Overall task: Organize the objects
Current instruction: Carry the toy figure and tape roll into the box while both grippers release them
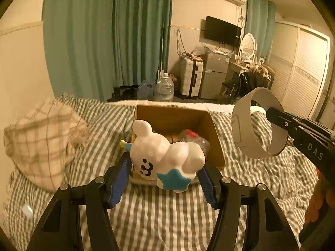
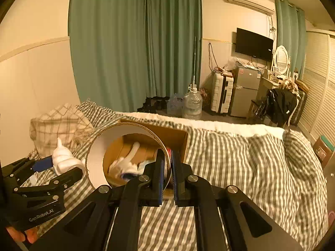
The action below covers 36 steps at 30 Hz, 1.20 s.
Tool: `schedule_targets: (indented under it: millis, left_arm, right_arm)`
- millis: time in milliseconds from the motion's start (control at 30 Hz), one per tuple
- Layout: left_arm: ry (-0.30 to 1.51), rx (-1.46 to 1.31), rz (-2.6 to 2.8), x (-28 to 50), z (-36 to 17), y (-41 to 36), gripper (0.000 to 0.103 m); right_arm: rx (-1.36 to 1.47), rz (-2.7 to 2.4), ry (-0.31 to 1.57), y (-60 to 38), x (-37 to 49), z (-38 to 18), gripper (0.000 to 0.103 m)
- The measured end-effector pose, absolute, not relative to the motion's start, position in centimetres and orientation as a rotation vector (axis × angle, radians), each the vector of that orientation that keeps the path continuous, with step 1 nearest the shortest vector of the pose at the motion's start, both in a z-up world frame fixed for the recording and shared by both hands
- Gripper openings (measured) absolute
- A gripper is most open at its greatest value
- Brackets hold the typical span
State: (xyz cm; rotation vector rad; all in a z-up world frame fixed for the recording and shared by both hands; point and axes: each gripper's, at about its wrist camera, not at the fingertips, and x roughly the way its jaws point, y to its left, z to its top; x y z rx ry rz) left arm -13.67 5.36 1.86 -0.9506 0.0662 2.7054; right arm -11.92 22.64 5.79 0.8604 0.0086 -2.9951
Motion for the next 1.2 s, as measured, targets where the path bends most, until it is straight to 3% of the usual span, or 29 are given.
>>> schedule_targets:
  millis: [500, 767, 1067, 1133, 1167, 1200]
  left_arm:
    - [0.142, -1.002, 2.672, -26.7, -3.9, 8.8, 0.063]
    - [0.154, -1.043, 2.653, -29.1, -7.3, 9.3, 0.063]
    - [0.136, -1.092, 2.646, -29.1, -8.7, 9.2, 0.065]
    - [0.146, -1.099, 2.645, -29.0, -8.8, 9.3, 0.065]
    - [0.152, -1.102, 2.647, -29.1, -8.7, 9.4, 0.065]
    - [0.161, -1.101, 2.654, -29.0, -8.6, 9.5, 0.066]
  right_arm:
    - [1.000, -2.969, -0.083, 24.8, -26.1, -0.3, 0.006]
    - [1.100, -2.908, -0.142, 25.5, -29.5, -5.5, 0.006]
    - [1.132, -2.890, -0.148, 25.5, -29.5, -6.7, 0.007]
    - [1.127, -2.886, -0.157, 25.5, -29.4, -6.6, 0.010]
    - [1.129, -2.876, -0.163, 25.5, -29.4, -6.5, 0.019]
    - [1.129, -2.865, -0.167, 25.5, -29.3, -6.6, 0.038]
